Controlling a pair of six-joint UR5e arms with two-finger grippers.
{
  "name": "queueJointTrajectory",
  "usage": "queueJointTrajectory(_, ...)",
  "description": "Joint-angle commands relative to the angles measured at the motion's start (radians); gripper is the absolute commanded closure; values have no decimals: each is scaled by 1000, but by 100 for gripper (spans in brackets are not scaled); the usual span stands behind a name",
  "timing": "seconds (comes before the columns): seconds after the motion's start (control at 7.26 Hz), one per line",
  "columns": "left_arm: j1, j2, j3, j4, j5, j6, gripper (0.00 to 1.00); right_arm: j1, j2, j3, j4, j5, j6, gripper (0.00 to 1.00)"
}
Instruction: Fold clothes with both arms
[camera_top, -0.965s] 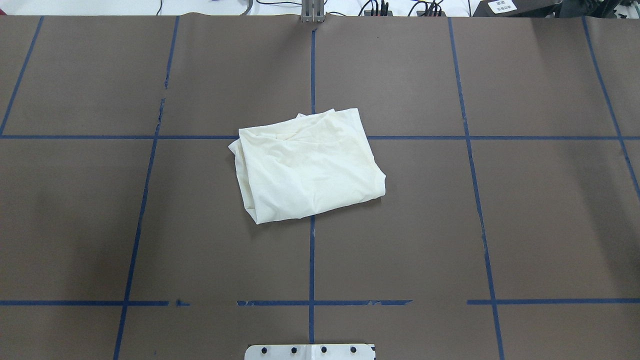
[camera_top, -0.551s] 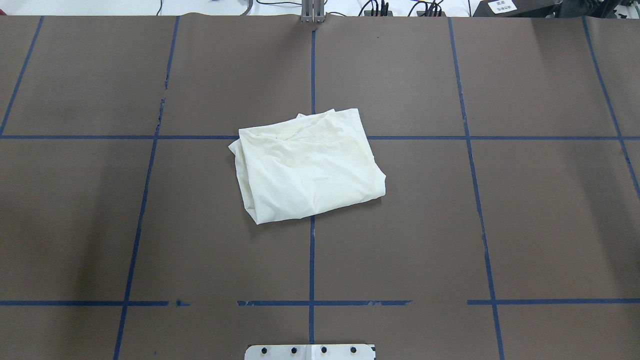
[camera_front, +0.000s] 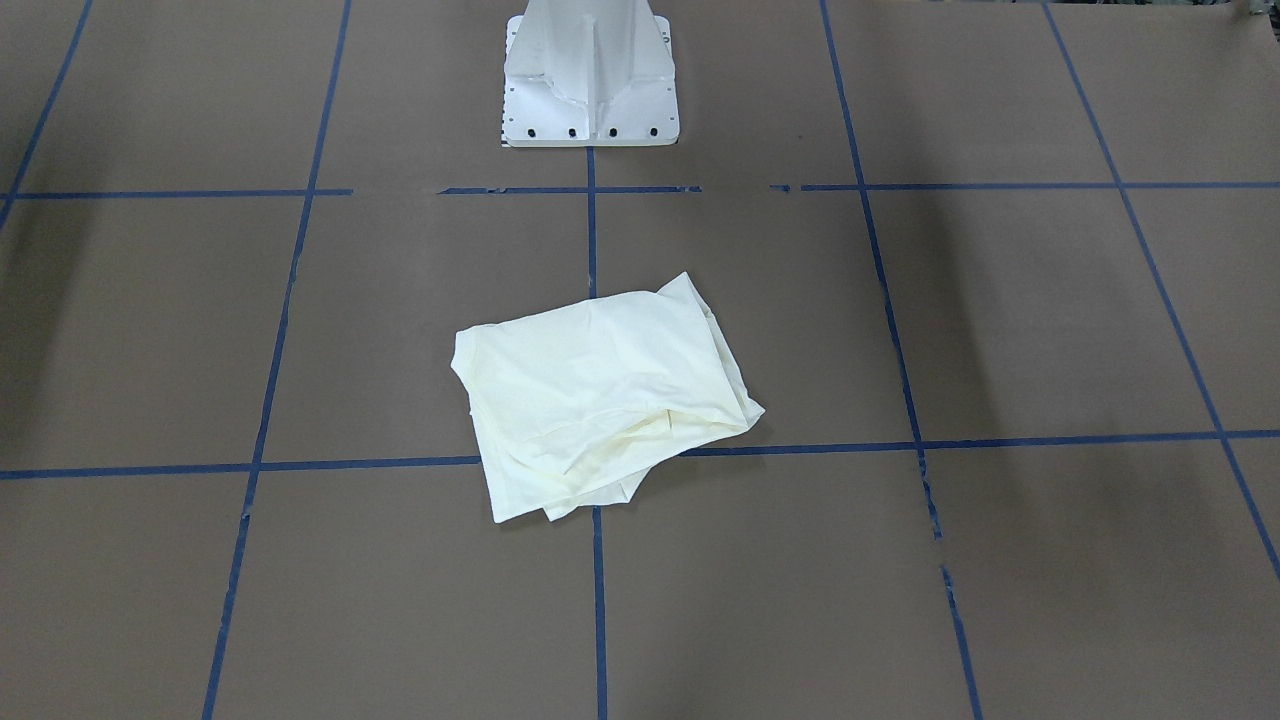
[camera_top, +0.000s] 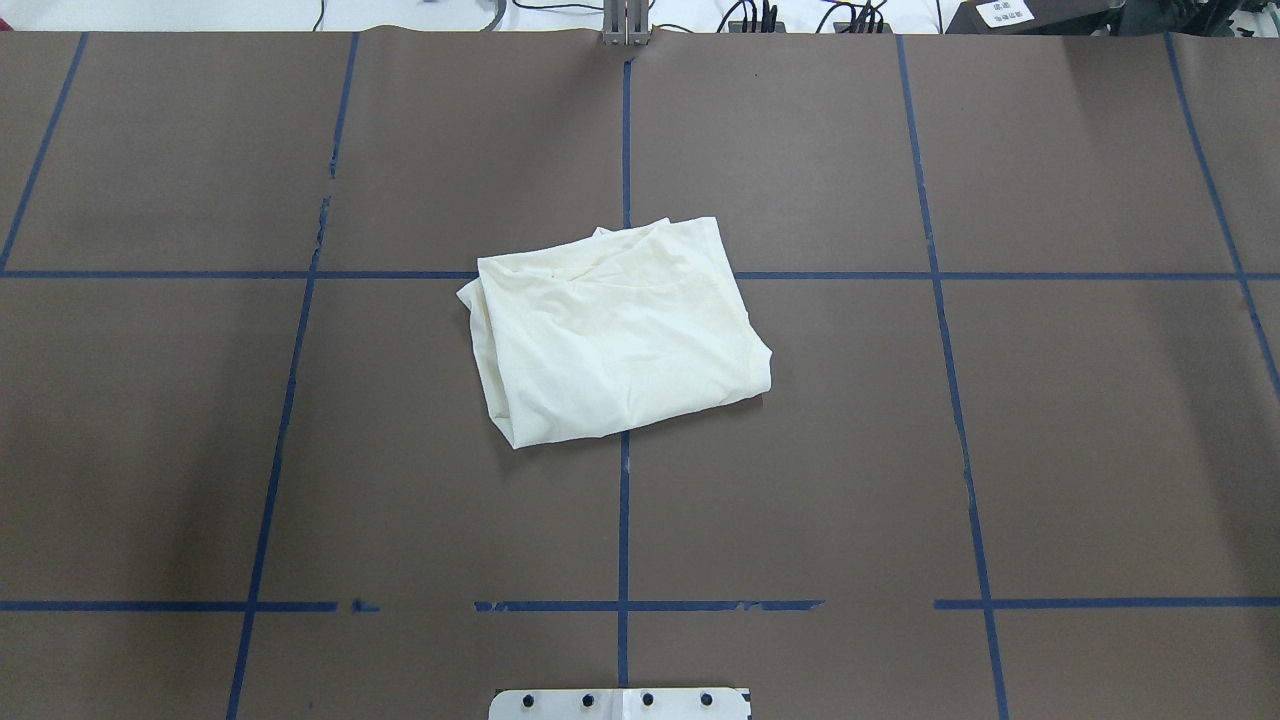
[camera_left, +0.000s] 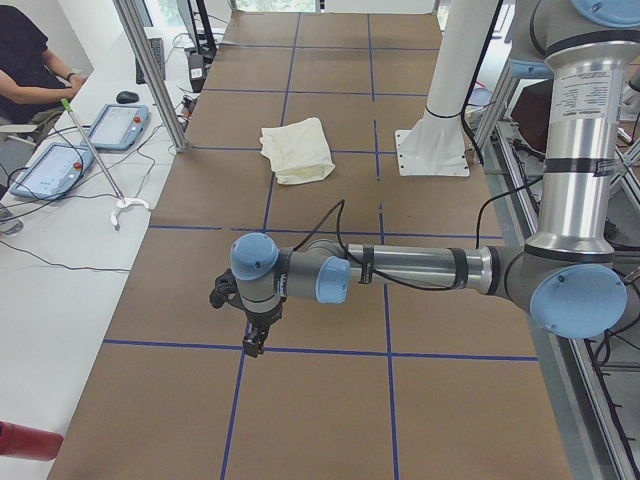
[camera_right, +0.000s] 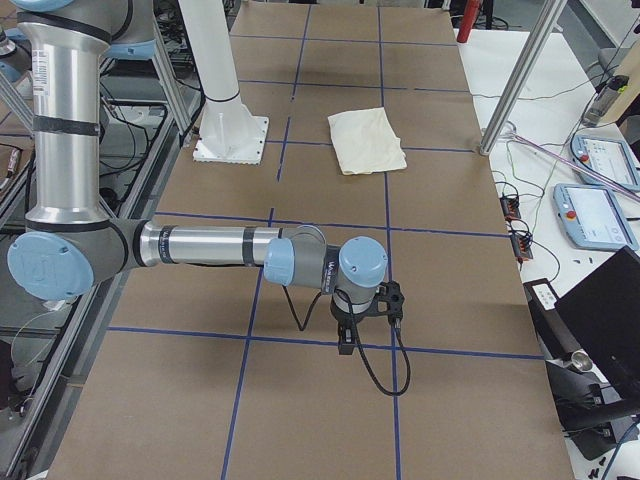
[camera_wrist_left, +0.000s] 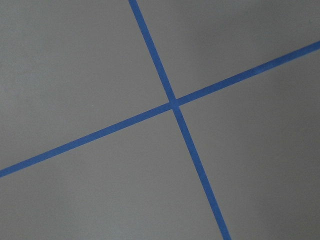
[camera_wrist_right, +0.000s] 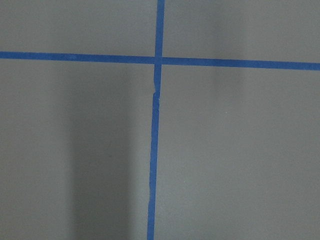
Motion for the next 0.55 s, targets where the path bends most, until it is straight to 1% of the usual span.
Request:
queueJointTrajectory(0.0,-35,0,-55,71,-8,-57,0,17,-5,-3,0,13,0,0)
queueJointTrajectory(0.14,-35,9,-53,58,-9,-103,0,21,-6,-3,0,17,0,0)
queueJointTrajectory(0.41,-35,11,-48,56,-20,-108,0,29,-17,-4,0,18,-1,0)
